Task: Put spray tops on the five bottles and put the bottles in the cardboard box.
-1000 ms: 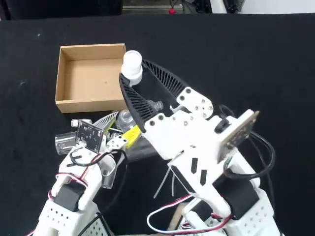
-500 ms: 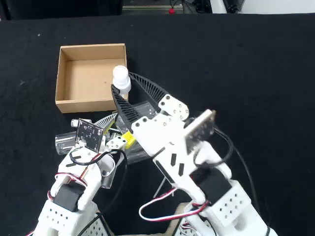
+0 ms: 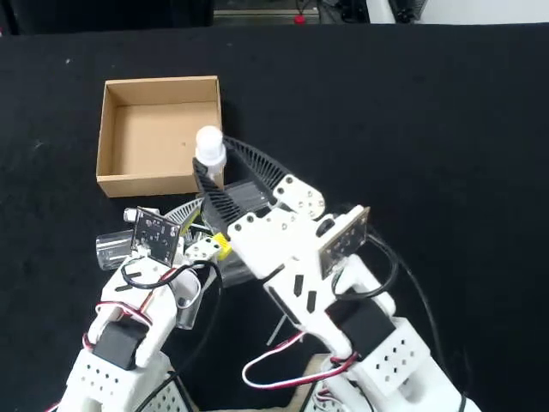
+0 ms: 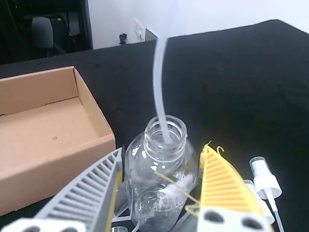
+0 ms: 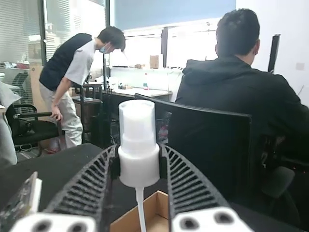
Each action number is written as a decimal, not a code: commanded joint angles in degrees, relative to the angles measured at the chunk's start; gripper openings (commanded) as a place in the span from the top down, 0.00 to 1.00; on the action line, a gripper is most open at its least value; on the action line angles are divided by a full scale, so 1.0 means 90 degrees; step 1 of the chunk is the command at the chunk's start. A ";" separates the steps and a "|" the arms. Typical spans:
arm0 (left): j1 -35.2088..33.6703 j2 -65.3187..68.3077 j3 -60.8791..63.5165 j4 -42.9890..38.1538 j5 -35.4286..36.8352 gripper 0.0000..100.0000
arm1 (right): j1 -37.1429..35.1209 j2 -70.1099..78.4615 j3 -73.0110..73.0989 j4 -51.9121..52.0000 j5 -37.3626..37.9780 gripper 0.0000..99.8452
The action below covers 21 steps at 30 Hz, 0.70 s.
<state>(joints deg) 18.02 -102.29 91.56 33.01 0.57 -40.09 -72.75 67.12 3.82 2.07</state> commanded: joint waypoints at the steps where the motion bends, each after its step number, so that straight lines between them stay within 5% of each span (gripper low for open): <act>1: 0.0005 -0.0068 -0.0464 0.0020 0.0068 0.77 | -0.0195 -0.0112 0.0034 -0.0430 0.0020 0.99; 9: -0.0005 -0.0068 -0.0464 0.0020 0.0068 0.77 | -0.0156 -0.0151 0.0083 -0.0381 0.0059 0.99; 21: -0.0015 -0.0068 -0.0347 -0.0029 0.0068 0.78 | 0.0186 -0.1304 0.0142 0.1299 0.0059 0.99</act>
<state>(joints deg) 18.02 -102.29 91.56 33.01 0.57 -39.82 -80.66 68.88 9.89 2.07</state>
